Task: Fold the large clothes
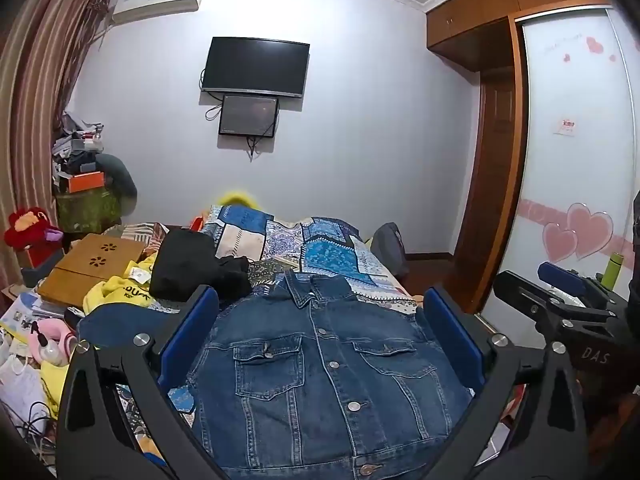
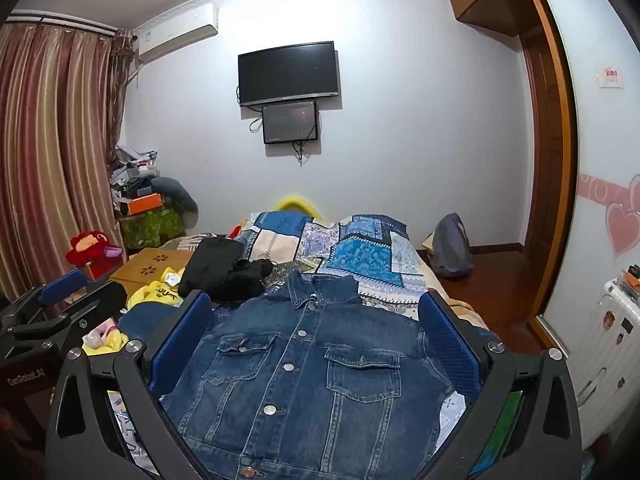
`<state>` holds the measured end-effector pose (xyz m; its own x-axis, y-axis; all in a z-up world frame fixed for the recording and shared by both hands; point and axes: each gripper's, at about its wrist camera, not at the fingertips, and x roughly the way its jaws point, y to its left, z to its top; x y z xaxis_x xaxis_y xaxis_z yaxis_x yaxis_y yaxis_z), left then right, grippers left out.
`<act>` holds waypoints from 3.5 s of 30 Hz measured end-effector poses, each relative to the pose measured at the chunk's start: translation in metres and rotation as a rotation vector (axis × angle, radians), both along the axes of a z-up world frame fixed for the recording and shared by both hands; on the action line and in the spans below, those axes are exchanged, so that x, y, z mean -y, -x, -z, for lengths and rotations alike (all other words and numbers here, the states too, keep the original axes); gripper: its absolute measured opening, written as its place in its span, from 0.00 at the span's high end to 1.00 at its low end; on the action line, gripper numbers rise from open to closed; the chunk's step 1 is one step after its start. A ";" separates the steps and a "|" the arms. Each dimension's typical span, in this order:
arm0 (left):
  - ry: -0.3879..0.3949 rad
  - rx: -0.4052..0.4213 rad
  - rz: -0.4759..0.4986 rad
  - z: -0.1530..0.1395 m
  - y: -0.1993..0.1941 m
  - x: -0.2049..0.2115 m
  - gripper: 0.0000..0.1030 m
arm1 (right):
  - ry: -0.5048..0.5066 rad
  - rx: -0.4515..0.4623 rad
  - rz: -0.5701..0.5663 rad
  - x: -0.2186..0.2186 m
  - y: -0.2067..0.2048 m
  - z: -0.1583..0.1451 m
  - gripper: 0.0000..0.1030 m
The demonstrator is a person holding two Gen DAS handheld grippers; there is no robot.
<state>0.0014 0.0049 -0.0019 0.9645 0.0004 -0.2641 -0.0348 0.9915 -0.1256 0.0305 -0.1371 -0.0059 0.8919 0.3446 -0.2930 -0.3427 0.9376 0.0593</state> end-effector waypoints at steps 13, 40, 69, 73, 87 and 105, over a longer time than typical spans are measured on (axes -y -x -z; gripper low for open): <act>0.022 -0.022 -0.015 0.003 -0.004 -0.004 0.00 | 0.004 -0.004 -0.001 -0.001 0.003 0.001 0.00; 0.037 -0.040 -0.029 0.008 -0.005 -0.012 0.00 | 0.001 -0.018 -0.003 -0.006 0.001 0.002 0.00; 0.021 -0.064 -0.053 0.015 -0.028 -0.022 0.00 | 0.016 -0.063 0.010 -0.005 -0.027 0.005 0.00; 0.014 -0.070 -0.073 0.015 -0.039 -0.032 0.00 | 0.034 -0.057 0.024 -0.006 -0.044 0.005 0.00; 0.032 -0.151 -0.256 0.045 -0.087 -0.135 0.00 | 0.125 -0.122 0.036 -0.030 -0.121 0.030 0.00; 0.655 -0.500 -0.494 0.207 -0.127 -0.388 0.00 | 0.152 -0.511 0.020 -0.049 -0.216 0.114 0.00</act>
